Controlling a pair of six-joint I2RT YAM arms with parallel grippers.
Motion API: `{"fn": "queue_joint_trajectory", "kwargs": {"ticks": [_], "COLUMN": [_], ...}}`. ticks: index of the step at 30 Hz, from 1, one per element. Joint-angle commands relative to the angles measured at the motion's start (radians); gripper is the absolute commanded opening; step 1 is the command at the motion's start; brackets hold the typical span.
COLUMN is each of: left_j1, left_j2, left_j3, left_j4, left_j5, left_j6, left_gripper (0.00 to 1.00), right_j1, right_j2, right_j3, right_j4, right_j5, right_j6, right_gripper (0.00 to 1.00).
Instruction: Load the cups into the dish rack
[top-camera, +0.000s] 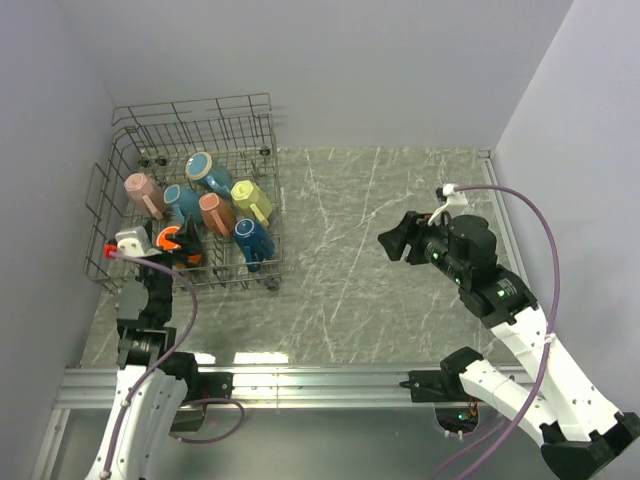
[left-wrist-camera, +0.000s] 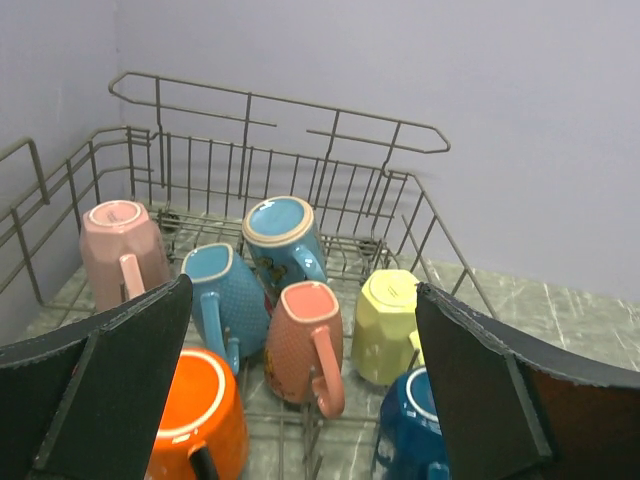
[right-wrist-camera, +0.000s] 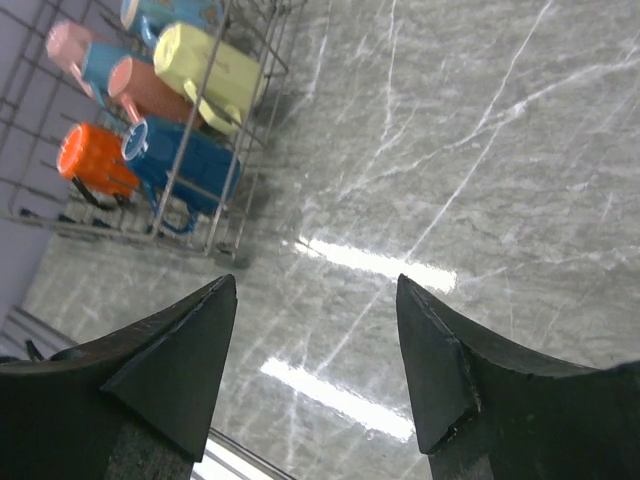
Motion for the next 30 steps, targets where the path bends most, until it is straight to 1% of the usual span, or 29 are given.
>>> {"fn": "queue_joint_trajectory", "kwargs": {"ticks": [1,4,10,11,12,13,21,30], "left_j1": [0.000,0.000,0.000,0.000,0.000,0.000,0.000,0.000], "left_j2": [-0.078,-0.129,-0.174,-0.180,-0.185,-0.197,-0.252,-0.249], "left_j3": [-0.011,-0.008,-0.003,-0.002,0.000,0.000,0.017,0.015], "left_j4": [-0.162,-0.218,-0.282,-0.282,-0.282,-0.315,-0.385,-0.389], "left_j5": [0.025,0.026,0.016,0.014,0.012,0.012,0.002,0.011], "left_j6": [-0.019,-0.025,-0.025,-0.024,-0.025,-0.025,-0.028,-0.033], "left_gripper": [0.99,0.99,0.99,0.99,0.99,0.99,0.99,0.99], "right_j1": [0.036,0.050,0.096,0.105,0.116,0.123,0.151,0.159], "right_j2": [-0.023,-0.032,-0.060,-0.063,-0.071,-0.075,-0.112,-0.131], "right_j3": [-0.039,-0.065,-0.102,-0.108,-0.117,-0.120,-0.152,-0.177], "right_j4": [0.016,0.027,0.050,0.051,0.055,0.056,0.061,0.068], "right_j5": [0.032,0.023,-0.001,-0.001,-0.004,-0.004,0.020,0.022], "right_j6": [-0.039,-0.032,-0.045,-0.046,-0.048,-0.049,-0.042,-0.035], "right_gripper": [0.72,0.73,0.74,0.87,0.92,0.96,0.98,1.00]}}
